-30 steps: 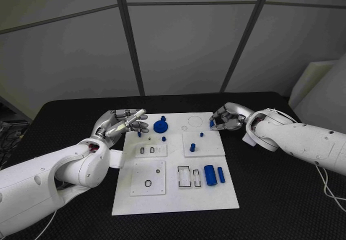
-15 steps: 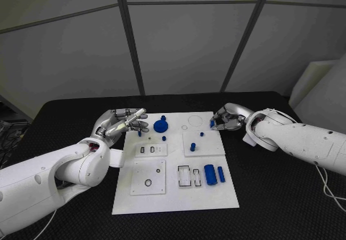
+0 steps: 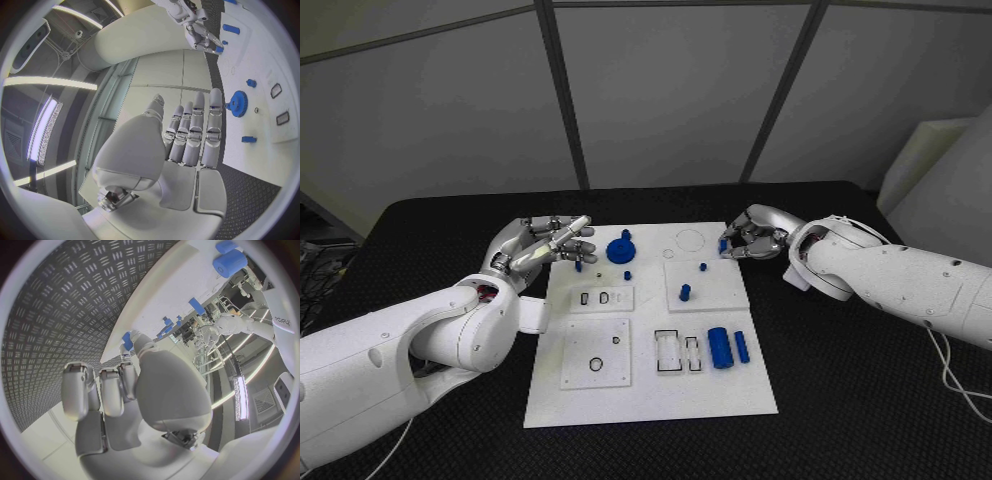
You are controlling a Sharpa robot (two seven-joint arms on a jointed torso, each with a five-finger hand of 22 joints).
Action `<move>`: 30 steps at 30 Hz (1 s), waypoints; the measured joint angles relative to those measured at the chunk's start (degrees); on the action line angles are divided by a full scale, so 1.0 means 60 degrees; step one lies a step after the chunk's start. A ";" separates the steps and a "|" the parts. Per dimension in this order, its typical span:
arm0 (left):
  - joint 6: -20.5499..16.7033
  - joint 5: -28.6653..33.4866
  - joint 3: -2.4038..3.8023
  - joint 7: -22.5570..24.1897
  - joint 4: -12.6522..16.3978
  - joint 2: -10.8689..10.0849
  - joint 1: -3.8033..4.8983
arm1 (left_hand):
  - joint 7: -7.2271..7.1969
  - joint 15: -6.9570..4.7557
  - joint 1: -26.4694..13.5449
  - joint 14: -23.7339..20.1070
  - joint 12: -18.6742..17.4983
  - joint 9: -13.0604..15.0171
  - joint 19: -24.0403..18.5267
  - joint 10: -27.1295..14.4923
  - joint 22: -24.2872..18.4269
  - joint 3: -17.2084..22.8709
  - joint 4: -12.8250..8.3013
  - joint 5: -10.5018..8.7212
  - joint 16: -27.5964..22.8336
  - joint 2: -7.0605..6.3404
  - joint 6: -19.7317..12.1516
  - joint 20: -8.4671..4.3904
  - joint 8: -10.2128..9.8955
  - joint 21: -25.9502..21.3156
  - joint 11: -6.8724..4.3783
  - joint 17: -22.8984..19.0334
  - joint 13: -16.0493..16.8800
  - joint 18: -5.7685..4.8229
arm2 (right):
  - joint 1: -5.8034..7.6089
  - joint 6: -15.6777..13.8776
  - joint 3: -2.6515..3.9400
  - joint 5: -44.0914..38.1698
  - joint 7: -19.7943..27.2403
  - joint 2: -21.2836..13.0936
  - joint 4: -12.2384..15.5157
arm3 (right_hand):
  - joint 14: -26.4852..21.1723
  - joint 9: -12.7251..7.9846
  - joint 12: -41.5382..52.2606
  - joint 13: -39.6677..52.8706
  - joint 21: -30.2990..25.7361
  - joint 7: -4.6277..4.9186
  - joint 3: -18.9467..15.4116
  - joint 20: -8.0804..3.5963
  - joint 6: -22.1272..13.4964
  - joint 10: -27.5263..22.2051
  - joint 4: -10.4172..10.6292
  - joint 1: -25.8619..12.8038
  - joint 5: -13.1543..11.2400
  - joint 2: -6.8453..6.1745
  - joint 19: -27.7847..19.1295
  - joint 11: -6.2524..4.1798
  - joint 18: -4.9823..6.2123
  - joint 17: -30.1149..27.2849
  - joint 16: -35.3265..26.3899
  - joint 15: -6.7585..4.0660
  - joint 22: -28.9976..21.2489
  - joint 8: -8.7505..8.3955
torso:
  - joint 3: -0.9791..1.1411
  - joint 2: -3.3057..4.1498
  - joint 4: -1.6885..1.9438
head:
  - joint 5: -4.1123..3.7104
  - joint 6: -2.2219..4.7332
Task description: Assemble the parts on the task board
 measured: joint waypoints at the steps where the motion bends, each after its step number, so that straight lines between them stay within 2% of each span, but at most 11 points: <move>1: 0.0001 0.0000 0.0000 0.0000 0.0000 0.0000 0.0000 | 0.0000 0.0000 0.0000 0.0000 0.0000 0.0000 0.0000 0.0000 0.0000 0.0000 0.0000 0.0000 0.0000 0.0000 0.0000 0.0000 0.0000 0.0000 0.0000 0.0000 0.0000 -0.0001 | 0.0000 -0.0008 0.0000 0.0000 -0.0014 0.0004 0.0000 | 0.0000 0.0000 0.0000 0.0000 0.0000 0.0000 0.0000 0.0000 0.0000 0.0000 0.0000 0.0000 0.0000 0.0000 0.0000 0.0000 0.0000 0.0000 0.0000 0.0000 0.0000 0.0000 | -0.0001 0.0001 0.0000 | -0.0001 -0.0001; 7: 0.0003 0.0000 0.0000 -0.0001 0.0002 -0.0001 0.0000 | 0.0000 0.0000 0.0000 0.0000 0.0000 0.0000 0.0000 0.0000 0.0000 0.0000 0.0000 0.0000 0.0000 0.0000 0.0000 0.0000 0.0000 0.0000 0.0000 0.0000 0.0000 -0.0001 | -0.0001 -0.0058 0.0001 -0.0002 -0.0114 0.0044 -0.0005 | -0.0003 -0.0001 0.0000 0.0000 0.0000 0.0000 0.0005 0.0000 0.0000 -0.0001 -0.0005 -0.0036 0.0012 0.0042 0.0000 0.0000 -0.0001 -0.0001 0.0000 -0.0003 0.0000 0.0000 | 0.0000 0.0002 0.0001 | -0.0001 -0.0011; 19: 0.0006 0.0000 0.0000 -0.0003 0.0003 0.0000 0.0000 | 0.0000 0.0000 0.0000 0.0000 0.0000 0.0000 0.0000 0.0000 0.0000 0.0000 0.0000 0.0000 0.0003 0.0000 0.0000 0.0000 0.0000 0.0000 0.0000 -0.0002 0.0000 0.0000 | -0.0001 -0.0116 0.0003 -0.0005 -0.0237 0.0092 -0.0011 | -0.0037 -0.0047 0.0000 0.0000 0.0000 0.0000 0.0281 0.0000 -0.0006 -0.0001 -0.0142 0.0124 0.0697 0.0200 0.0000 0.0000 -0.0001 -0.0002 0.0000 -0.0036 0.0000 -0.0063 | 0.0004 0.0002 0.0001 | 0.0007 -0.0026; 30: 0.0009 0.0000 0.0000 -0.0005 -0.0005 0.0005 0.0000 | 0.0000 0.0000 0.0000 0.0000 0.0000 0.0000 0.0000 0.0000 0.0000 0.0000 0.0000 0.0000 0.0003 0.0000 0.0000 0.0000 0.0000 0.0000 0.0000 -0.0002 0.0000 0.0000 | 0.0000 -0.0205 0.0002 0.0009 -0.0273 0.0060 0.0154 | -0.0037 -0.0069 0.0000 0.0005 0.0035 0.0004 0.0533 -0.0034 0.0070 -0.0002 -0.0210 0.0242 0.0698 0.0315 0.0034 0.0000 0.0000 -0.0002 -0.0001 -0.0035 0.0000 -0.0139 | 0.0007 -0.0003 0.0001 | -0.0003 -0.0012</move>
